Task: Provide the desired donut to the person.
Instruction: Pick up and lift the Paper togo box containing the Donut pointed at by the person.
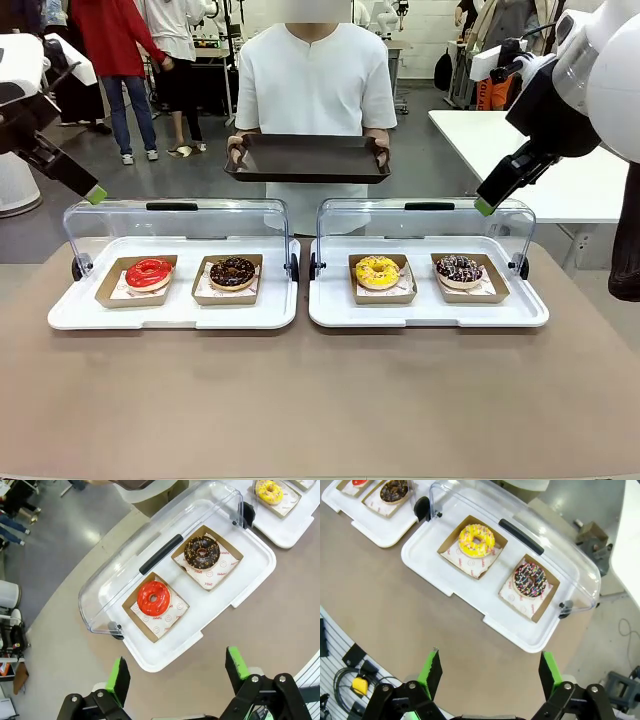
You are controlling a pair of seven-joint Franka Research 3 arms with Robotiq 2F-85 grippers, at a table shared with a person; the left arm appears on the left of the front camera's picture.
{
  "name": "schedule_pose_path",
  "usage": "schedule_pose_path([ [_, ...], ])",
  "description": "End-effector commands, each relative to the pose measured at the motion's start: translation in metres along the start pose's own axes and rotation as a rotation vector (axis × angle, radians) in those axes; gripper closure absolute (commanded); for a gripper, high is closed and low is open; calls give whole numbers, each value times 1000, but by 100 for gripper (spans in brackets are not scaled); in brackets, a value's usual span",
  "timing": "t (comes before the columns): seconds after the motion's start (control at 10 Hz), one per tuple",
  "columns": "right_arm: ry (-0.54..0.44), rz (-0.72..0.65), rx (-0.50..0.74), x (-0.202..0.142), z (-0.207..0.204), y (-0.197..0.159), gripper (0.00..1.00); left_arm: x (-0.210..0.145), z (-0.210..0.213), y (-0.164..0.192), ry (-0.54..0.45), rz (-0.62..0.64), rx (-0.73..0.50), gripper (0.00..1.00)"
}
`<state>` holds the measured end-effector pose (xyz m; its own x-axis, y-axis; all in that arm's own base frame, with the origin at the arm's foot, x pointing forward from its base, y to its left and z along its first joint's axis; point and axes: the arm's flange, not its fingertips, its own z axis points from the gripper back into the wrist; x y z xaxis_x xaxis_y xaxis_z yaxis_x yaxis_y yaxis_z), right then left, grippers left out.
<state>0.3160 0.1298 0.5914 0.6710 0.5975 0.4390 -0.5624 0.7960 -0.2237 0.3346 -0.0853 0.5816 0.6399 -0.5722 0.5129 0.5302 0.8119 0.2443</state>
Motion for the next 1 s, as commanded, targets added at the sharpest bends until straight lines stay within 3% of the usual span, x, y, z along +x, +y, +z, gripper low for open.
schedule_pose_path([
  [0.0, 13, 2, 7, 7, -6, -2, 0, 6, -10, 1, 26, -3, -10, 0],
  [0.2, 7, 0, 3, 1, -3, 0, 0, 0, -7, 0, 14, -1, -6, 0],
  [0.3, -34, -1, 238, -18, -5, -39, 0, -7, -11, 22, 30, -60, -197, 0],
  [0.4, -101, 9, 381, -34, -7, -80, 0, -10, -18, 48, 10, -75, -288, 0],
  [0.5, -168, -38, 423, -46, -11, -119, 0, -9, -30, 71, 4, -99, -392, 0],
  [0.6, -233, -16, 543, -58, -13, -148, 0, -17, -37, 85, -44, -128, -515, 0],
  [0.8, -366, 71, 665, -86, -20, -195, 0, -34, -44, 124, -194, -176, -708, 0],
  [0.9, -458, 101, 690, -104, -20, -215, 0, -47, -48, 145, -265, -192, -728, 0],
])
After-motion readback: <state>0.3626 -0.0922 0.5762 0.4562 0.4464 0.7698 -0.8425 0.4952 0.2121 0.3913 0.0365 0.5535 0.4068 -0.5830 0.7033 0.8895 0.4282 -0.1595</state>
